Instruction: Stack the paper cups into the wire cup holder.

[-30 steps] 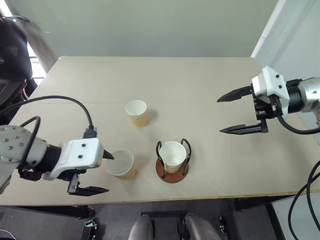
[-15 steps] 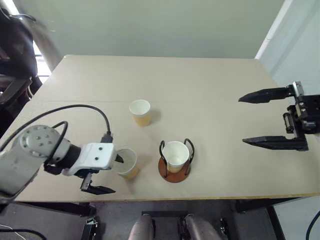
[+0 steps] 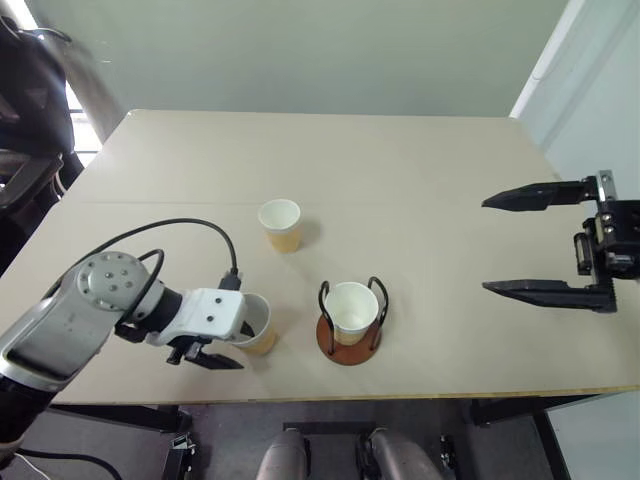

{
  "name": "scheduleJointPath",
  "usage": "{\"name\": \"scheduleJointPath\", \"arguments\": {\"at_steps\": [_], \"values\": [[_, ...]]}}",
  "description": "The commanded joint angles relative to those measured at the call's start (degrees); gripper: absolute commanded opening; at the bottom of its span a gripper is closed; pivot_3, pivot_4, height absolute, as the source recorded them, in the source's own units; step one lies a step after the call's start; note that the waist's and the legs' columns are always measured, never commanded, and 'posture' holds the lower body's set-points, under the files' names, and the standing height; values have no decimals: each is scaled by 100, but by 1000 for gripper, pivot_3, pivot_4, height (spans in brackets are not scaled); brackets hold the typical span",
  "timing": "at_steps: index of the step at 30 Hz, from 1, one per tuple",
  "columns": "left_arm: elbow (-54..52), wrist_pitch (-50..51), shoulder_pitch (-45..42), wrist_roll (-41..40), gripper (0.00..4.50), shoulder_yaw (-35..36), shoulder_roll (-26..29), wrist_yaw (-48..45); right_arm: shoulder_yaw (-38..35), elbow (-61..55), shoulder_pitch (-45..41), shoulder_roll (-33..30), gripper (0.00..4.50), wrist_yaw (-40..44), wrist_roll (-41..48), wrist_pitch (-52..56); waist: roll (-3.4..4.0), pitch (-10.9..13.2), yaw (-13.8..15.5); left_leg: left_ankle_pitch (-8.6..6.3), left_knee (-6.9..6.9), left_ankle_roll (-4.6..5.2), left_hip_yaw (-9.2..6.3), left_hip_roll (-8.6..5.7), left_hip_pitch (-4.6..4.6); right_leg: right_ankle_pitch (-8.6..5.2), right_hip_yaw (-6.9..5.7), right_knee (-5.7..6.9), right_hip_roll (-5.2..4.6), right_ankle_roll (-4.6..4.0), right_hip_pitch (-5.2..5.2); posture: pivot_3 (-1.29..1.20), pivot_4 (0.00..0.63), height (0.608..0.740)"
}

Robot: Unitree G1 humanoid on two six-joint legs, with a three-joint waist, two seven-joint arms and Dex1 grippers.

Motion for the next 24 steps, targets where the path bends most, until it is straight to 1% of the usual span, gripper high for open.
{"name": "scheduleJointPath", "arguments": {"at_steps": [1,3,4,10,12,14,18,21,24], "values": [[-21,-53,-100,7,1017,44,-28,-94,-245,-17,-8,-125,4500,-71,113,-107,0,0,0,0,1,0,0,0,0,1,0,0,0,1,0,0,150,740],[4,-53,-95,33,261,48,-31,-111,-194,7,-26,-142,4500,-90,97,-146,0,0,0,2,1,3,0,-1,-1,1,0,0,0,3,0,0,150,740],[-5,-39,-77,25,16,54,-27,-126,-172,21,-34,-146,4500,-96,92,-165,0,0,-1,3,1,5,0,0,-1,1,0,0,0,4,0,0,150,740],[-78,106,-75,-192,16,180,41,-268,-61,109,-113,-182,4500,-105,95,-265,1,-1,-1,5,2,8,1,-1,-1,4,0,2,0,8,1,0,150,740],[5,246,-310,-473,16,339,35,-418,-122,157,-64,-221,4500,-55,82,-277,1,-1,0,5,3,8,1,-1,-1,4,0,2,0,9,1,0,150,740],[179,544,-875,-965,16,527,-53,-622,-237,206,33,-253,4500,-3,62,-284,-1,-1,17,5,5,8,0,0,-3,5,-1,3,0,10,0,0,150,740],[863,1162,-2527,-1810,16,568,-456,-945,-378,177,215,-260,4500,-45,26,-309,1,-1,98,18,15,21,-3,-2,-11,11,-1,4,0,15,1,0,150,740],[1776,797,-3939,-2003,16,73,-810,-984,-473,61,343,-231,4500,-176,-3,-340,2,-1,115,17,33,23,-4,-4,-15,18,0,4,-2,22,9,0,150,740],[2329,296,-4705,-2073,16,-527,-1118,-984,-485,-22,400,-225,4500,-282,-20,-380,14,-2,102,10,48,35,0,-8,-15,30,5,-3,-5,36,15,0,150,740]]}}
